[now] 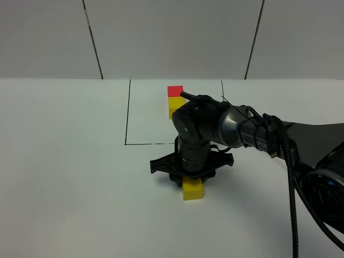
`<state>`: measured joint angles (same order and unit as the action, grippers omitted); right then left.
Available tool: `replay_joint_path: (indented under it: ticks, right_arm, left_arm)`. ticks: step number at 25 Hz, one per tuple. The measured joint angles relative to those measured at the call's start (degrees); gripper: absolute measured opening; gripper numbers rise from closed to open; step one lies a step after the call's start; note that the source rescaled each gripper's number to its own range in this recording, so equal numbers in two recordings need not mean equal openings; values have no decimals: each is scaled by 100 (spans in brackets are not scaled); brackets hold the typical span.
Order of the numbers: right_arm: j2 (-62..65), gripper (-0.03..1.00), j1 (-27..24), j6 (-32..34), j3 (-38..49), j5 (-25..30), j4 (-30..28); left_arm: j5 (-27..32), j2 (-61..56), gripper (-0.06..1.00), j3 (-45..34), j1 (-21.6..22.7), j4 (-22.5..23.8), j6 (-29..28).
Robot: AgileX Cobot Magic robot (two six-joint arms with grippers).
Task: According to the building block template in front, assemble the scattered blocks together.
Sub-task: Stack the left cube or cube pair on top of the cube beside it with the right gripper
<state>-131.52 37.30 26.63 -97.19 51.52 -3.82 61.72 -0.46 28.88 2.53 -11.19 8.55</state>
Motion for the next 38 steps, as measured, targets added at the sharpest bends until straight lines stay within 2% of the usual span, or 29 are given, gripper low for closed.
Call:
replay_joint_path:
  ticks: [15,16,17,18,19,22,23,24,25,30,38]
  right_arm:
    - [0,1,0,240,0,-209,97]
    - [0,3,0,261,0,-238,97]
    - [0,10,0,309,0,-263,97]
    - [0,21,0,396,0,-289,91]
    - [0,32,0,497,0,-289,62]
    - [0,77,0,685,0,-241,-71]
    - [0,89,0,735,0,-195,-105]
    - [0,97,0,761,0,-136,-139]
    - [0,99,0,782,0,-90,-181]
    - [111,100,0,803,0,79,-199]
    - [793,100,75,635,-574,158,382]
  left_arm:
    - [0,0,56,0,0,0,0]
    - [0,0,56,0,0,0,0]
    - [0,0,56,0,0,0,0]
    - [0,0,56,0,0,0,0]
    - [0,0,56,0,0,0,0]
    - [0,0,57,0,0,0,0]
    - [0,0,57,0,0,0,0]
    - [0,0,57,0,0,0,0]
    - [0,0,57,0,0,0,0]
    - [0,0,56,0,0,0,0]
    - [0,0,56,0,0,0,0]
